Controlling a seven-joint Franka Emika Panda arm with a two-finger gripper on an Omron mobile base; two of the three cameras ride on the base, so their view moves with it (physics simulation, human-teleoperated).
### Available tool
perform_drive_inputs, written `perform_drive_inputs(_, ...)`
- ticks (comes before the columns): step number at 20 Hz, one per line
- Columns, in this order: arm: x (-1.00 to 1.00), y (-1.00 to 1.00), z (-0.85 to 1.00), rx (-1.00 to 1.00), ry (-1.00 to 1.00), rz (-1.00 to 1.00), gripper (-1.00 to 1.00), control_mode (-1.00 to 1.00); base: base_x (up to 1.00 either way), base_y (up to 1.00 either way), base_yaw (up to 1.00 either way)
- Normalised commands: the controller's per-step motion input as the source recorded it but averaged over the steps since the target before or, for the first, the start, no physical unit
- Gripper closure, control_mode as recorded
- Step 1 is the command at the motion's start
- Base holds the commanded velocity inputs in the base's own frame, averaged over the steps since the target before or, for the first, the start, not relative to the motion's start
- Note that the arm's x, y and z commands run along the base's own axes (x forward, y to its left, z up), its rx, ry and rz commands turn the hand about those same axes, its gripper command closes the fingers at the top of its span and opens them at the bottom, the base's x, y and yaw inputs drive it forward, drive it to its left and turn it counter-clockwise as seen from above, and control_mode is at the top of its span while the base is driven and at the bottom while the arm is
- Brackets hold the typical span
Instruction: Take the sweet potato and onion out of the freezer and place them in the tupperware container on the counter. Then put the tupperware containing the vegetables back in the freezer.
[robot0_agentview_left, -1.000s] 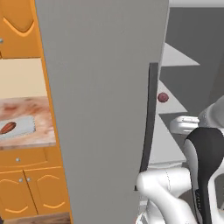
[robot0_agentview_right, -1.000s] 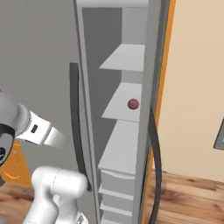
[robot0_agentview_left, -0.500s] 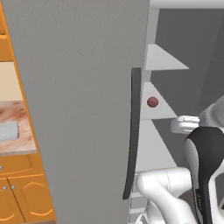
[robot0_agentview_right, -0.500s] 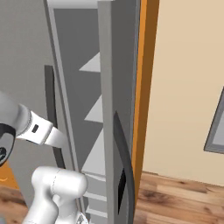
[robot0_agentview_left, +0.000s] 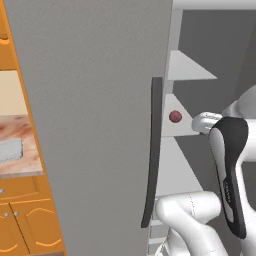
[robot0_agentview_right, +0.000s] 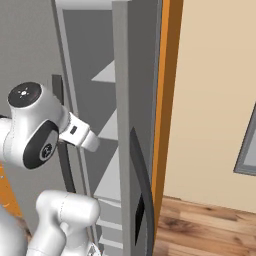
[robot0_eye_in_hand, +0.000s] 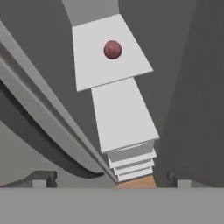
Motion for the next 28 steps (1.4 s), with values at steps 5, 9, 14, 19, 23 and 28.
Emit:
perform_drive_inputs(5,0.63,-0.07,-0.01,0.01,-0.03,0.00,-1.00,-1.00,0.00,0.00,0.00)
perform_drive_inputs(9,0.54,0.00,-0.13,0.00,-0.12,0.00,-1.00,-1.00,0.00,0.00,0.00)
perform_drive_inputs(14,0.51,-0.01,-0.21,0.00,-0.14,0.00,-1.00,-1.00,0.00,0.00,0.00)
perform_drive_inputs(19,0.40,-0.01,-0.29,-0.01,-0.20,0.00,-1.00,-1.00,0.00,0.00,0.00)
perform_drive_inputs(23,0.47,-0.13,-0.11,0.00,-0.04,0.00,-1.00,-1.00,0.00,0.00,0.00)
perform_drive_inputs(28,0.48,-0.07,-0.01,0.00,0.00,-0.05,-1.00,-1.00,0.00,0.00,0.00)
